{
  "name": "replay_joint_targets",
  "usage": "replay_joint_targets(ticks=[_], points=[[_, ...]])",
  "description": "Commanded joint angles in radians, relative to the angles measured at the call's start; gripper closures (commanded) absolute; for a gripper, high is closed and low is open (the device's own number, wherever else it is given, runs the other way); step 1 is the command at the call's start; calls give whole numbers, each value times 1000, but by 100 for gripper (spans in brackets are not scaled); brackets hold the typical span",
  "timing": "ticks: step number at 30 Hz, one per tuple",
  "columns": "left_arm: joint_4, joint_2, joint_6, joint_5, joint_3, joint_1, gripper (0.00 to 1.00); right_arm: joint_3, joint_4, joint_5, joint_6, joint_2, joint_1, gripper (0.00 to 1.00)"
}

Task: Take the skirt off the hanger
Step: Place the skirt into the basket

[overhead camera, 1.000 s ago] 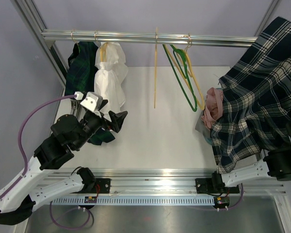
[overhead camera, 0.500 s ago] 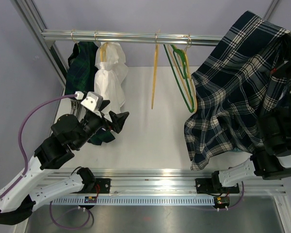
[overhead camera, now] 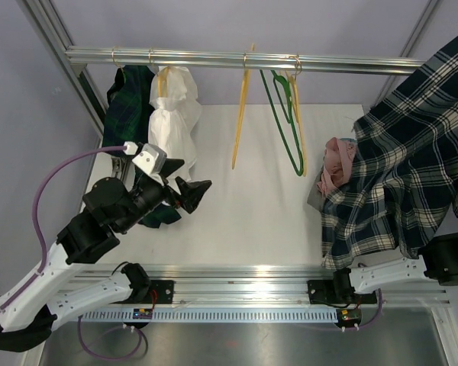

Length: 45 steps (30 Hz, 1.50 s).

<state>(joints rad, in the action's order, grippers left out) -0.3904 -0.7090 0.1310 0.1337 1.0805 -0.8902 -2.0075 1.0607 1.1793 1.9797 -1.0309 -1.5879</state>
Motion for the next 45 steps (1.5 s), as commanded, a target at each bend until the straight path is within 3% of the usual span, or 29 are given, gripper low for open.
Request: replay_joint_targets(ticks=[1,4,11,17,22,28,30,31,32,33,34,37,43,44,45], points=[[139,-73,47,-181,42,-24,1,122,81,-33,650,-9,3,100],[202,-195,-4,-189,96,-134,1,138,90,-14,650,-20,3,100],[315,-565,-232,-166,422,-341,1,125,81,8,631,-41,3,100],[441,-861,-271,-230,694,-354,1,133,51,42,596,-43,3,100],[510,-1075,-200,-394,940,-355,1,136,45,60,582,-54,3,100],[585,-1236,-97,-480,1067,-366,3,154,45,71,574,-69,3,100],[570,-1254,-106,-444,1092,-366,11,153,47,71,573,-72,3,100],[568,-1267,-123,-427,1093,-366,25,150,47,71,571,-81,3,100],[570,-1274,-125,-410,1093,-365,32,141,47,71,567,-84,3,100],[578,-1279,-125,-402,1095,-363,48,133,47,72,567,-90,3,100],[587,-1293,-125,-390,1096,-363,74,127,47,75,567,-98,3,100],[613,-1328,-123,-370,1127,-362,100,104,48,83,567,-112,3,100],[619,-1334,-87,-295,1187,-345,100,108,12,158,536,-106,3,98],[622,-1319,-77,-280,1187,-340,100,131,-4,180,525,-98,3,91],[624,-1311,-68,-273,1187,-328,100,151,-30,200,515,-78,3,69]])
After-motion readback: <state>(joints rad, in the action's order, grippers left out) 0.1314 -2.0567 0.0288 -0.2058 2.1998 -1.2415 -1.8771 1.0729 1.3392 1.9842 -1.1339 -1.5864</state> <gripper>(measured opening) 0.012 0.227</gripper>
